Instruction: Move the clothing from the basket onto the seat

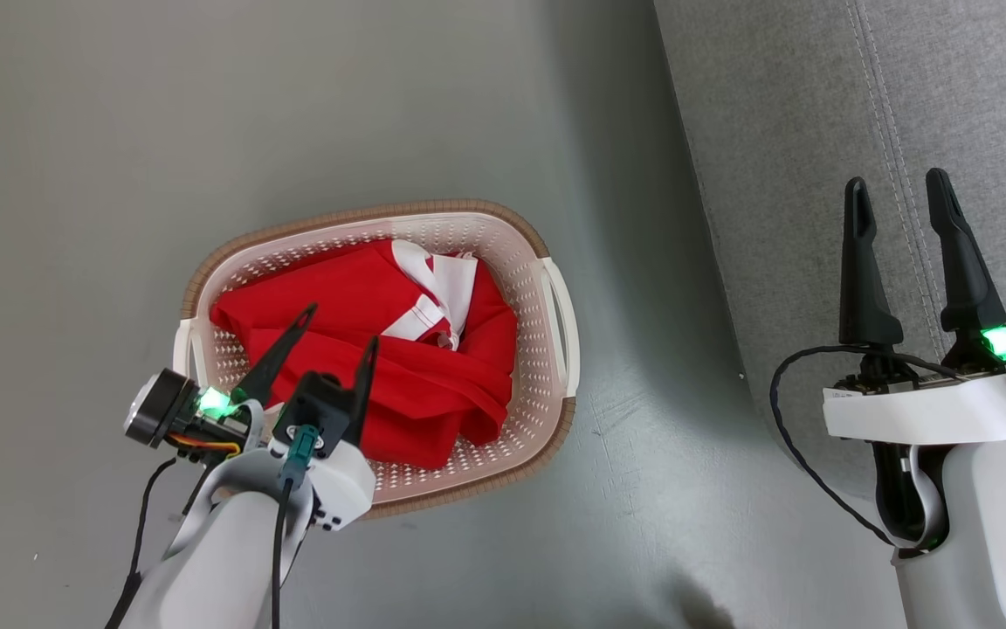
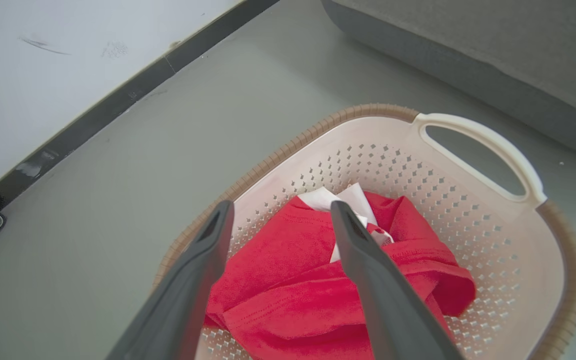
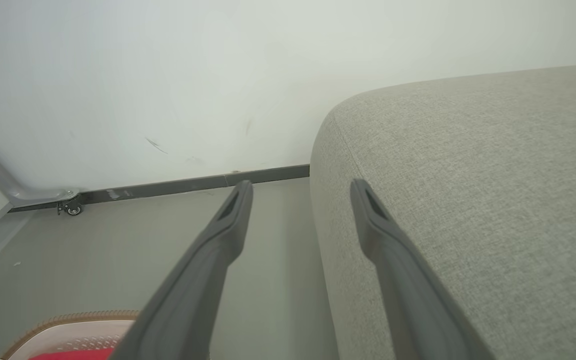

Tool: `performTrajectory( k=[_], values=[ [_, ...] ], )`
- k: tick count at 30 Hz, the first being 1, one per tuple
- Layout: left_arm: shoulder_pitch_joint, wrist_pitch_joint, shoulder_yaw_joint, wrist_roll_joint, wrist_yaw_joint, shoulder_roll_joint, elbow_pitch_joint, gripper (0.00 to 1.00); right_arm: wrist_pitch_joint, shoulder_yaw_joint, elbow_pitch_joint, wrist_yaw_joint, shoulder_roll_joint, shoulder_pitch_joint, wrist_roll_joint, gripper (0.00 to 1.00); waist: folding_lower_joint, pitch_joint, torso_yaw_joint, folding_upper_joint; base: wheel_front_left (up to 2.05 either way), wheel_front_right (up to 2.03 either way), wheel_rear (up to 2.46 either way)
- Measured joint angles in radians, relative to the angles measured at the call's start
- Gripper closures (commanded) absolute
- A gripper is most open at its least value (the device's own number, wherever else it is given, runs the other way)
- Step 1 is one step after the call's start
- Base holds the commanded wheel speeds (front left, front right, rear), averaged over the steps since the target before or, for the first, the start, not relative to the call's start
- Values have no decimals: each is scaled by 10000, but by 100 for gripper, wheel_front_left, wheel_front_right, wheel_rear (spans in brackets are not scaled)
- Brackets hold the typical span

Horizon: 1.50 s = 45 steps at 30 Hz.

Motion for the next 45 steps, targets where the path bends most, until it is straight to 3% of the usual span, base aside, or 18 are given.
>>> performTrajectory(
  k=[26,45],
  values=[
    [-1106,150,-479,646,-182,359,2092,0,0,-4,-12,0,0,-388,171,0,0,660,-407,0,0,0,0],
    [-2074,986,-1206,1521,-355,412,3273,0,0,130,-21,0,0,-635,253,0,0,1114,-607,0,0,0,0]
  ],
)
